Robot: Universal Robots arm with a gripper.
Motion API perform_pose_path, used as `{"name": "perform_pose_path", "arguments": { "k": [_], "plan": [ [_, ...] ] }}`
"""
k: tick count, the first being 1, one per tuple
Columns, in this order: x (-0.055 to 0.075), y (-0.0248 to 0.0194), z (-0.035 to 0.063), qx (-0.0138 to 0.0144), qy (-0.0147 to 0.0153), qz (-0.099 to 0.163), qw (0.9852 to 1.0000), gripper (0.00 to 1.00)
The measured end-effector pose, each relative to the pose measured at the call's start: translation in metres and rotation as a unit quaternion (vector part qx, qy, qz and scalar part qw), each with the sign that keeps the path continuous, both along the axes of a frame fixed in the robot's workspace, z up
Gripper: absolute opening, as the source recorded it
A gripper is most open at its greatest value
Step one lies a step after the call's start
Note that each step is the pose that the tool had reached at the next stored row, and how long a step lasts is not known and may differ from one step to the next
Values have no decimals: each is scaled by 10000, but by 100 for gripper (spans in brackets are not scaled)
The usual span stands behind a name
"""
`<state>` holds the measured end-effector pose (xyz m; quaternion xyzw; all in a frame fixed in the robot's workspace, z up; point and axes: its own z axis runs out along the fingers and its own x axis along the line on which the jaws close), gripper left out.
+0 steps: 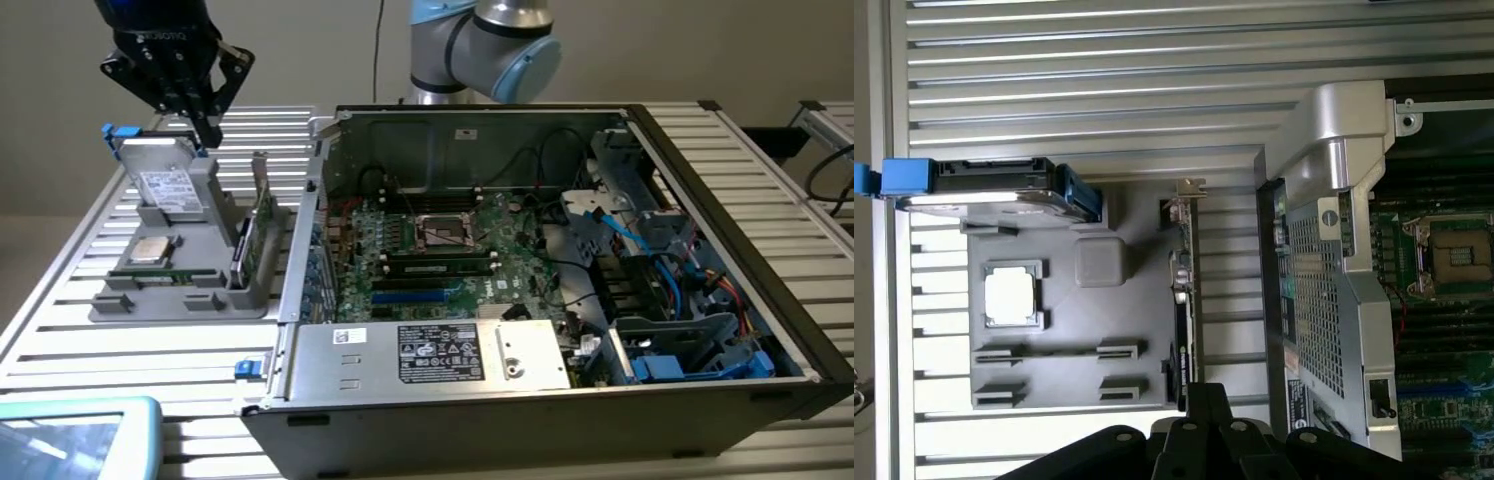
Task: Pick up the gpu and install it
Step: 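Pick up the gpu and move the gpu toward the slot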
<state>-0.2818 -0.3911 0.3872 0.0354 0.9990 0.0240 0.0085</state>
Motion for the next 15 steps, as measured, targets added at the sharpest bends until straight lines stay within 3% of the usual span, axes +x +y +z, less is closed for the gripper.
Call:
{"name": "perform_pose_path", "arguments": {
  "k": [1, 4, 6, 7, 8, 11, 15],
  "plan": [
    [0, 0, 0, 0, 0, 0, 10000, 12],
    [0, 0, 0, 0, 0, 0, 10000, 30],
    [-1, 0, -10, 0, 5, -1, 10000, 36],
    [1, 0, -26, 1, 20, 0, 10000, 36],
    [1, 0, -39, 0, 39, 0, 10000, 42],
    [1, 0, -77, 2, 106, 0, 9999, 42],
    [4, -4, -132, 42, 125, 5, 9999, 42]
  ]
}}
